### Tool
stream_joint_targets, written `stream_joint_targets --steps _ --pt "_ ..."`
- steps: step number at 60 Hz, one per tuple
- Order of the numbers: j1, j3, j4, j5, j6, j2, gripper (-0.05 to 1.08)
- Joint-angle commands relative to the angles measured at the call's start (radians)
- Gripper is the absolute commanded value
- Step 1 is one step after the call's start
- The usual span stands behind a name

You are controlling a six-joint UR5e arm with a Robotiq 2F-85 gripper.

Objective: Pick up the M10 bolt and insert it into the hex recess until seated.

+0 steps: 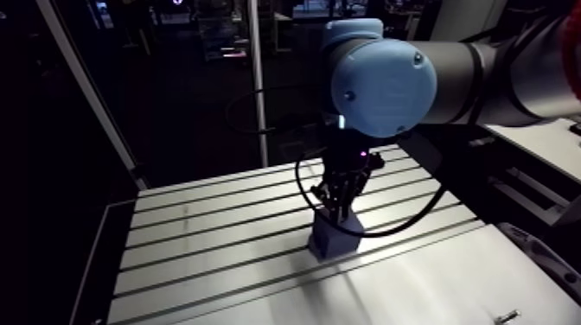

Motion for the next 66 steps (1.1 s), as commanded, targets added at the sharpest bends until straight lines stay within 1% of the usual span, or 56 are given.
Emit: stream_joint_targets --steps 1,66 --pt "0.000 -0.001 0.001 0.000 -0.035 -0.001 0.72" --pt "0.002 0.004 -0.009 -0.003 -0.216 -0.007 0.71"
